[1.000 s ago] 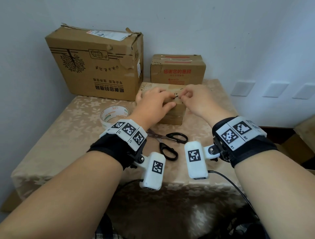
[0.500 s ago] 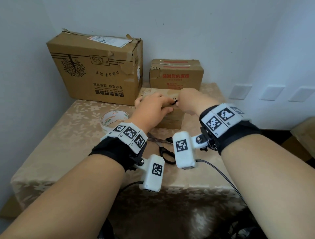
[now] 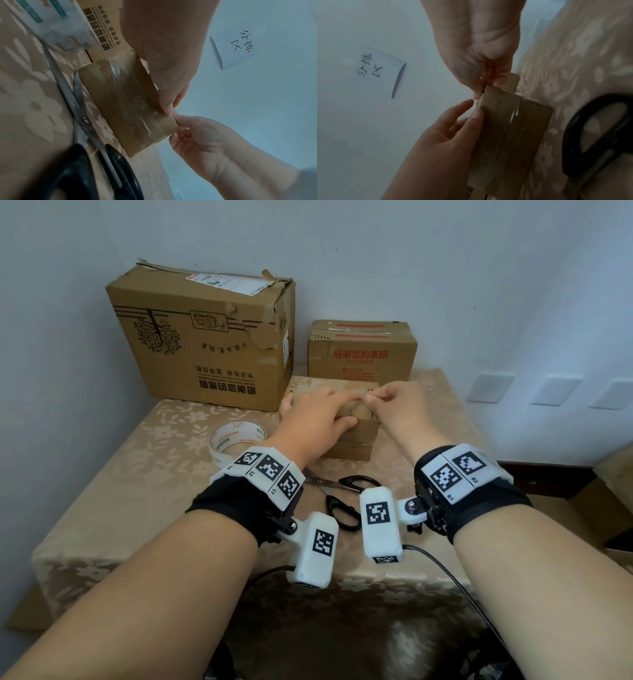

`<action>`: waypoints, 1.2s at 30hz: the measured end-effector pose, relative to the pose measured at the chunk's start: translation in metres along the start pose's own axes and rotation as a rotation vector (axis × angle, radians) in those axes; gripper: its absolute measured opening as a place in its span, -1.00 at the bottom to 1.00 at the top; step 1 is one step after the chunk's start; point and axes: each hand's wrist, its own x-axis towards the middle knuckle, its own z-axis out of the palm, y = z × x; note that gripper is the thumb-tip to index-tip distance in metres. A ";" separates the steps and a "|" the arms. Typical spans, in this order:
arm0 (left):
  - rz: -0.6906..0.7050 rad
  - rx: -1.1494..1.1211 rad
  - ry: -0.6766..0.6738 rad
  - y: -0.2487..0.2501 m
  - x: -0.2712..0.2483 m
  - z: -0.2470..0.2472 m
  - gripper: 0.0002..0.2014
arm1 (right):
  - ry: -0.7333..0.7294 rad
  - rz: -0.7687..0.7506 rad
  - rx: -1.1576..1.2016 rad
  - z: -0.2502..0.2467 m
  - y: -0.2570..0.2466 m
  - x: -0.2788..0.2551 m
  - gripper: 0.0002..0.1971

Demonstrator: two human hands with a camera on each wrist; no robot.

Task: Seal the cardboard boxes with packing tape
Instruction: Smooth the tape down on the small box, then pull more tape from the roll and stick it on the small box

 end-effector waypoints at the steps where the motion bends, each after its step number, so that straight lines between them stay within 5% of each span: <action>1: 0.007 0.006 -0.007 0.000 0.000 0.001 -0.61 | 0.026 0.008 0.050 0.002 0.003 0.000 -0.80; 12: -0.009 -0.048 0.031 -0.001 0.000 0.003 -0.64 | 0.065 0.158 0.329 0.011 0.012 0.013 -0.77; 16: -0.024 -0.131 0.102 -0.013 -0.009 -0.019 -0.60 | 0.057 0.112 0.238 0.007 0.014 0.015 -0.85; 19: -0.171 -0.026 0.214 -0.035 -0.022 -0.041 -0.75 | 0.141 -0.076 0.065 -0.003 0.009 0.009 -0.87; 21: -0.286 0.116 0.100 -0.051 -0.034 -0.050 -0.70 | 0.119 -0.291 -0.148 -0.008 0.008 0.002 -0.75; 24: -0.293 0.244 -0.184 -0.066 -0.054 -0.051 -0.63 | -0.164 -0.477 -0.485 -0.004 0.010 -0.011 -0.58; 29: -0.303 0.421 -0.363 -0.067 -0.062 -0.043 -0.64 | -0.346 -0.364 -0.660 0.005 0.012 -0.019 -0.48; 32: -0.228 0.439 -0.217 -0.057 -0.058 -0.053 -0.67 | -0.379 -0.344 -0.691 0.002 0.009 -0.019 -0.48; 36: -0.176 -0.038 0.244 -0.033 -0.057 -0.080 -0.69 | -0.297 -0.379 -0.627 0.001 0.000 -0.020 -0.47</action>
